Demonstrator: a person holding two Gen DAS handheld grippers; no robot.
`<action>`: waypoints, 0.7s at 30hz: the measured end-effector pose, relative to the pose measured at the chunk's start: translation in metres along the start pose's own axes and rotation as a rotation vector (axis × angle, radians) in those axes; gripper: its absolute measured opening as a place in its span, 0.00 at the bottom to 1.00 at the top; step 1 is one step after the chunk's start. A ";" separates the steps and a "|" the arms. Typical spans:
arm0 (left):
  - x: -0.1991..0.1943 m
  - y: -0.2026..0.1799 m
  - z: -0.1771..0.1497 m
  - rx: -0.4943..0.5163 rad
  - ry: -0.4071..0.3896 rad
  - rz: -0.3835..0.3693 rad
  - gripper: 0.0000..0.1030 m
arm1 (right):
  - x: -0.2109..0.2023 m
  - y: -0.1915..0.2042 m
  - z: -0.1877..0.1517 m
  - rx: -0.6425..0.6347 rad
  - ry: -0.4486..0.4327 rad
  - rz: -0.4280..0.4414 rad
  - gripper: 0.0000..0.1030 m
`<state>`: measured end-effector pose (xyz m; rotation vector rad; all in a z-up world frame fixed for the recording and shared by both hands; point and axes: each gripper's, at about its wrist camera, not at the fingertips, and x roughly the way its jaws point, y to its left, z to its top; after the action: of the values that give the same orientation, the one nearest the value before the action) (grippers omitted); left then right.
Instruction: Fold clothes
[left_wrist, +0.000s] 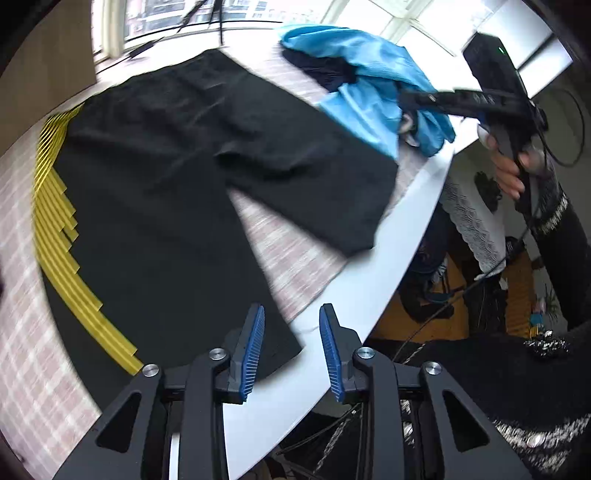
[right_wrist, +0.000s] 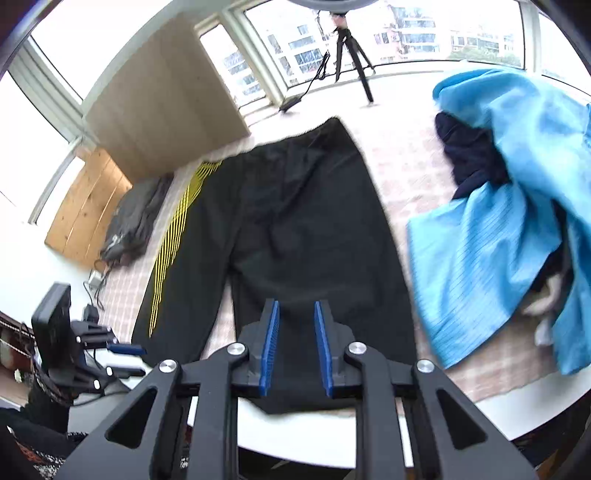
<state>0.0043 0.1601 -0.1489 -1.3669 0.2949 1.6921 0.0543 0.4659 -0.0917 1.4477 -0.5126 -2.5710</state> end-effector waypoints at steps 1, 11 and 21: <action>0.011 -0.018 0.015 0.031 -0.004 -0.008 0.37 | -0.006 -0.012 0.011 -0.002 -0.018 -0.016 0.26; 0.162 -0.144 0.134 0.180 0.081 0.044 0.46 | 0.021 -0.081 0.094 -0.159 0.064 0.004 0.36; 0.140 -0.089 0.143 -0.154 -0.012 0.023 0.03 | 0.155 -0.051 0.190 -0.291 0.143 0.032 0.44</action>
<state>-0.0168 0.3742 -0.1888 -1.4697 0.1772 1.7716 -0.1865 0.5109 -0.1439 1.4891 -0.1329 -2.3722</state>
